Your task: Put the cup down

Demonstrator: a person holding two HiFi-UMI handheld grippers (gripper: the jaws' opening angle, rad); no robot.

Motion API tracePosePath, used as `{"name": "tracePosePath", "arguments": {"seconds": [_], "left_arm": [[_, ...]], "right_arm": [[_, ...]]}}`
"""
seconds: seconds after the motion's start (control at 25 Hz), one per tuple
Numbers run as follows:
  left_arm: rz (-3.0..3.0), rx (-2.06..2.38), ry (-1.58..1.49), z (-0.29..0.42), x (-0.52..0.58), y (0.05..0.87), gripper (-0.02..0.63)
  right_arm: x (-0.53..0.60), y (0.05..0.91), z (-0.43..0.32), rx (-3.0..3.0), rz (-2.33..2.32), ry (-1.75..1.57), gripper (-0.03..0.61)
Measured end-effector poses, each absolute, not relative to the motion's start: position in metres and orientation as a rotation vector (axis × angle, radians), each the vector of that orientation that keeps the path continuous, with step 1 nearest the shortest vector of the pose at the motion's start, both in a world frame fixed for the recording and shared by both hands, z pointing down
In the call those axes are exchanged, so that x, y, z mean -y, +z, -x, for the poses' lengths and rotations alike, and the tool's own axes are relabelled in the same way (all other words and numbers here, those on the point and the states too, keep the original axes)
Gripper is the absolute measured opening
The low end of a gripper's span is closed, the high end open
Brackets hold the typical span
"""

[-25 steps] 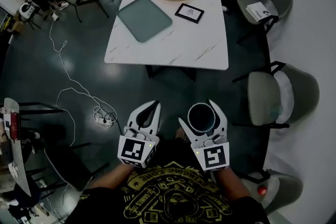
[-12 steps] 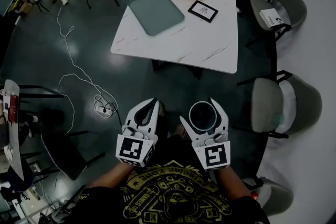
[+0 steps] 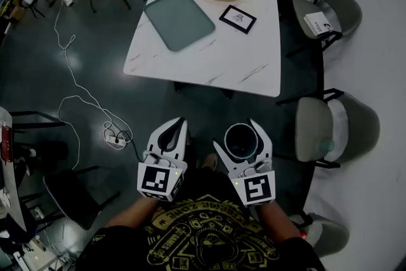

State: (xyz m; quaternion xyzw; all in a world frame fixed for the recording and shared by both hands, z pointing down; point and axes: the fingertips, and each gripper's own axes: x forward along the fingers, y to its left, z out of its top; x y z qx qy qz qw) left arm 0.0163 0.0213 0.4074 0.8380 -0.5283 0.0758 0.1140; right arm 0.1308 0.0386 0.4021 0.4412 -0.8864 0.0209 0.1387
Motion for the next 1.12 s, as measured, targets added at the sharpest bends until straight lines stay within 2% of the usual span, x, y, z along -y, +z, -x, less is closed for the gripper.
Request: {"name": "tracePosePath", "arguments": {"seconds": [1.12], "left_arm": [[-2.476,1.483,0.160,0.070,0.111,0.416,0.011]], "right_arm": [[0.094,0.411,-0.048,2.455,-1.328,0.113,0.393]]}}
